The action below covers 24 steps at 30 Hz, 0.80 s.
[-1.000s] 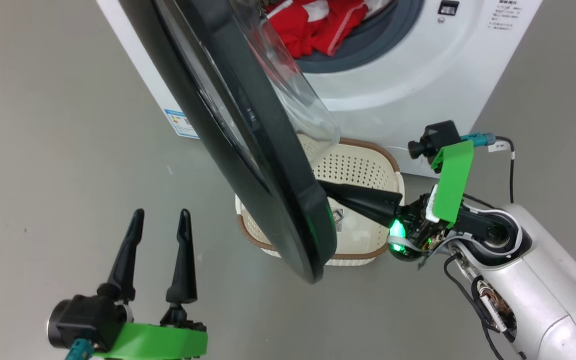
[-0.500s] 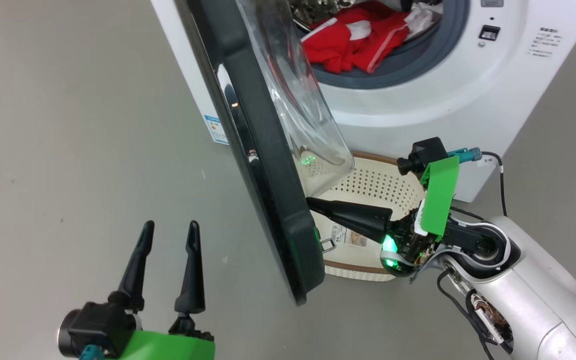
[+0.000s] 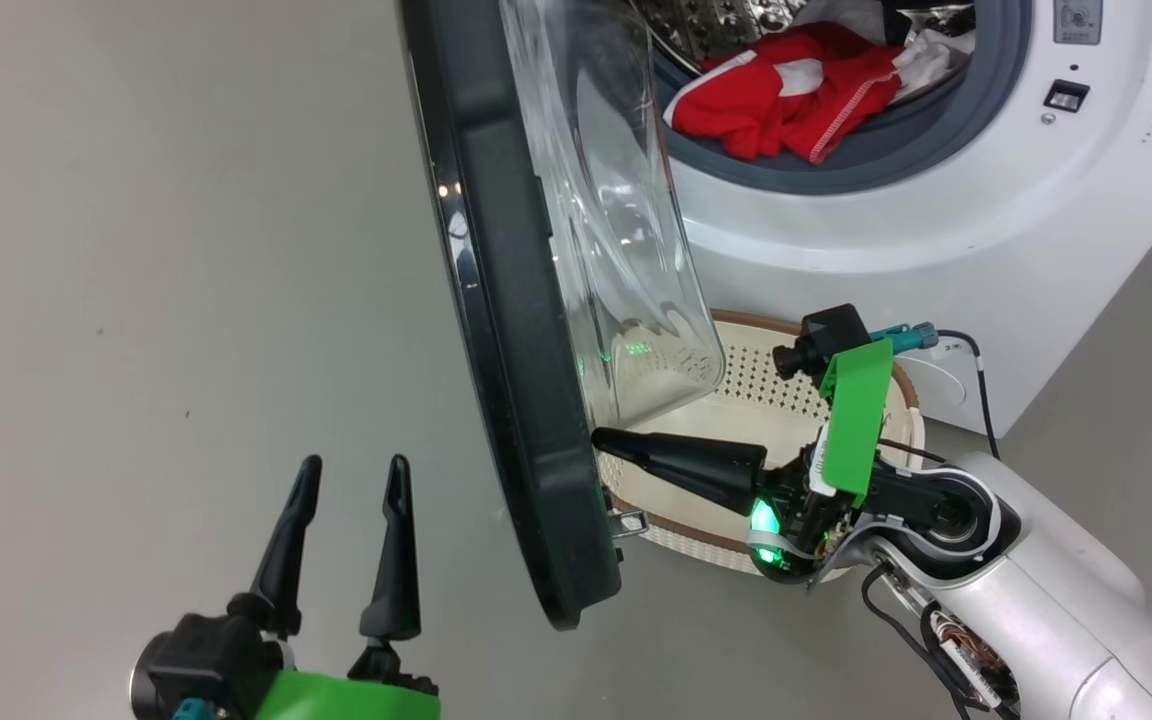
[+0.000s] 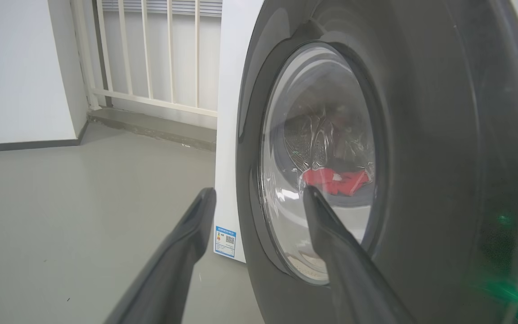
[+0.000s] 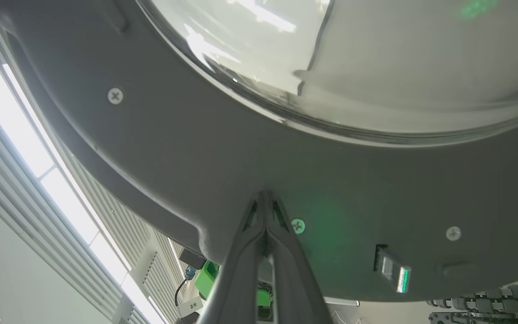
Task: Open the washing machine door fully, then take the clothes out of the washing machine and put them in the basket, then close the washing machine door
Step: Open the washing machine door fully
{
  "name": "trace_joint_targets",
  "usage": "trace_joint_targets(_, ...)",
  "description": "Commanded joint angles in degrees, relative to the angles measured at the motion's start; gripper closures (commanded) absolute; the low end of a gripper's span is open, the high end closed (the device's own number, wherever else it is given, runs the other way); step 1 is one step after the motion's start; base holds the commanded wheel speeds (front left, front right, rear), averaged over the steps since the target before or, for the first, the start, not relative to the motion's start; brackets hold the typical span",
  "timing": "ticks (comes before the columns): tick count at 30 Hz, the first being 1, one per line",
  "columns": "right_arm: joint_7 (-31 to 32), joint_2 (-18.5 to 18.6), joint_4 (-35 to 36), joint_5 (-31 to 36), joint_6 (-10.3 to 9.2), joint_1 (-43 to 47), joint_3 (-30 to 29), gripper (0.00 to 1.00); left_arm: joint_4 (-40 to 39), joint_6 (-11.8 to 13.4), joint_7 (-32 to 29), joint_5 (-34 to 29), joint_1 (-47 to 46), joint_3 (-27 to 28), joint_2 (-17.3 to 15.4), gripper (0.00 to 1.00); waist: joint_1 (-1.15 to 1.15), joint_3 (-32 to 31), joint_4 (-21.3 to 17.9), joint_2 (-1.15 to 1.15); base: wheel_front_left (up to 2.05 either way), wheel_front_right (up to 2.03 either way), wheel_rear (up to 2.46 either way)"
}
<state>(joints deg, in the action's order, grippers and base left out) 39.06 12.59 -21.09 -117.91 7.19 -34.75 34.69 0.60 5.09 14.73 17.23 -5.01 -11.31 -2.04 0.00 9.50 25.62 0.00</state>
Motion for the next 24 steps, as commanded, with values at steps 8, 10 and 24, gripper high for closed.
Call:
trace_joint_targets(8,-1.24,-0.37,1.56,-1.85,0.30,-0.14,2.83,1.00,-1.12,0.59,0.27,0.35,0.16,1.44,-0.84,0.00,0.00,-0.61,1.11,0.00,0.00,0.00,0.00)
trace_joint_targets(10,-1.53,-0.25,1.50,-1.99,0.30,-0.26,3.41,1.00,-1.03,0.53,0.27,0.41,0.16,1.61,-0.84,0.00,0.00,-0.70,1.09,0.00,0.00,0.00,0.00)
trace_joint_targets(24,-16.44,2.38,0.69,13.68,0.30,-3.58,6.85,0.00,-0.07,-0.53,0.27,1.03,-0.64,3.49,-0.84,0.00,0.00,-0.24,-0.62,0.00,0.00,0.00,0.00)
